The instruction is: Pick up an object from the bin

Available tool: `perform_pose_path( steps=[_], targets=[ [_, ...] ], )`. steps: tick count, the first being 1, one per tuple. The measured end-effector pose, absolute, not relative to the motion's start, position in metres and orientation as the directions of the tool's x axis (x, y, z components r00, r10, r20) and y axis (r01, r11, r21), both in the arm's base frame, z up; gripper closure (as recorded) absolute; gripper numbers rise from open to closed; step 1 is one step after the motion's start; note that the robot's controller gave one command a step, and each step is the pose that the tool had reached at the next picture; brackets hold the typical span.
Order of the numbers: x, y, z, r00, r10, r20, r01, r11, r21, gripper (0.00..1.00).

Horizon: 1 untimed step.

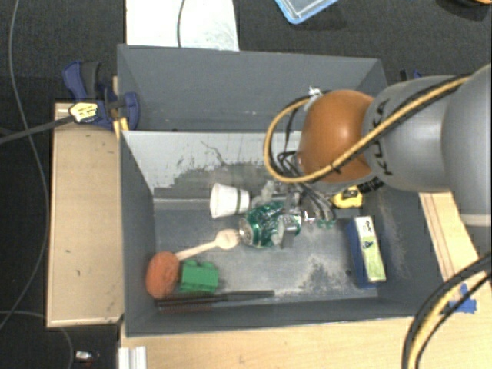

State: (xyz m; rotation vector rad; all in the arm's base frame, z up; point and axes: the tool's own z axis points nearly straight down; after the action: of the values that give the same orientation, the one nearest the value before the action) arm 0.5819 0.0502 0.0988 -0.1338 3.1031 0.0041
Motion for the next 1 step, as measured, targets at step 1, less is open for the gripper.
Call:
perform_pose_path(
  steps=[1],
  targets=[
    [0.5812,0.0406,0.0744,-0.999,0.02,-0.043,0.02,1.0,0.008,1.0]
  ],
)
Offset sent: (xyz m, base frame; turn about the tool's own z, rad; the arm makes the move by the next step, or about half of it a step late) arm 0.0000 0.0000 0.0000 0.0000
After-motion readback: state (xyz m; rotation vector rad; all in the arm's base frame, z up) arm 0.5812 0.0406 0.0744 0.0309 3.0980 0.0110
